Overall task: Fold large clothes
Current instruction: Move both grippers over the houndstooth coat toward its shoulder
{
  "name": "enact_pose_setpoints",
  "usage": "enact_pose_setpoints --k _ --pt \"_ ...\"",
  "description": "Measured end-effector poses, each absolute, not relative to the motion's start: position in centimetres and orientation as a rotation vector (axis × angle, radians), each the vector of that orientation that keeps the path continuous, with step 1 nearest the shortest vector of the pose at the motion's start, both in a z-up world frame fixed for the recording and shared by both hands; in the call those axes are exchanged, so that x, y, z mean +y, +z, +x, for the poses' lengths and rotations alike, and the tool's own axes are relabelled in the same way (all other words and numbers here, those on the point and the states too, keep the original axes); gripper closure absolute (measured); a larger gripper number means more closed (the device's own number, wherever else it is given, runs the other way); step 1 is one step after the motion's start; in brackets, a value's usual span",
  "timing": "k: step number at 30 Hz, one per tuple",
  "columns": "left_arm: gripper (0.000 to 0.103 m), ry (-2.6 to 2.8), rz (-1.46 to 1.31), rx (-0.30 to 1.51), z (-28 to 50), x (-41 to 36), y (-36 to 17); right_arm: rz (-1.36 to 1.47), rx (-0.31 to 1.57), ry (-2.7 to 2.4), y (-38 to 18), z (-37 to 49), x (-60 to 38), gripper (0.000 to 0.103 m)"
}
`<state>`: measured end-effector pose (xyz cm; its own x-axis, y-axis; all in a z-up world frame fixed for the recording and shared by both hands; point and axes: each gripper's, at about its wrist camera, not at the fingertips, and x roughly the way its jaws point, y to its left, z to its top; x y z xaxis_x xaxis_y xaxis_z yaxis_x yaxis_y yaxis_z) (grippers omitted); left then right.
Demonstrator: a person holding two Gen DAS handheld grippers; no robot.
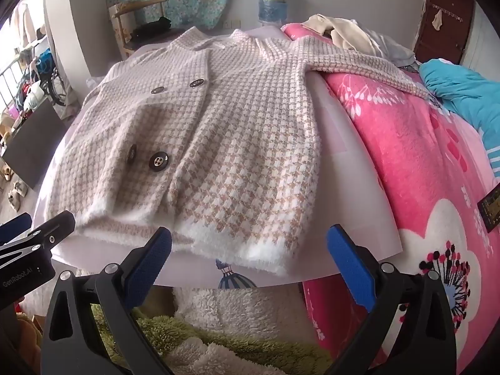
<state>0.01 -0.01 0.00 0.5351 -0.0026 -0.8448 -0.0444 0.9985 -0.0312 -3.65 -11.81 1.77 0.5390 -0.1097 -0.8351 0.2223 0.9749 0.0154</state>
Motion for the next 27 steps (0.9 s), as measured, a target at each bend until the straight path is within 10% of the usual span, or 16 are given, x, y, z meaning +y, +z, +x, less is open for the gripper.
enact_pose_setpoints --k 27 --pt "0.008 0.025 -0.055 1.002 0.08 0.01 0.01 0.125 0.956 -0.203 2.41 -3.78 -11.74 0.006"
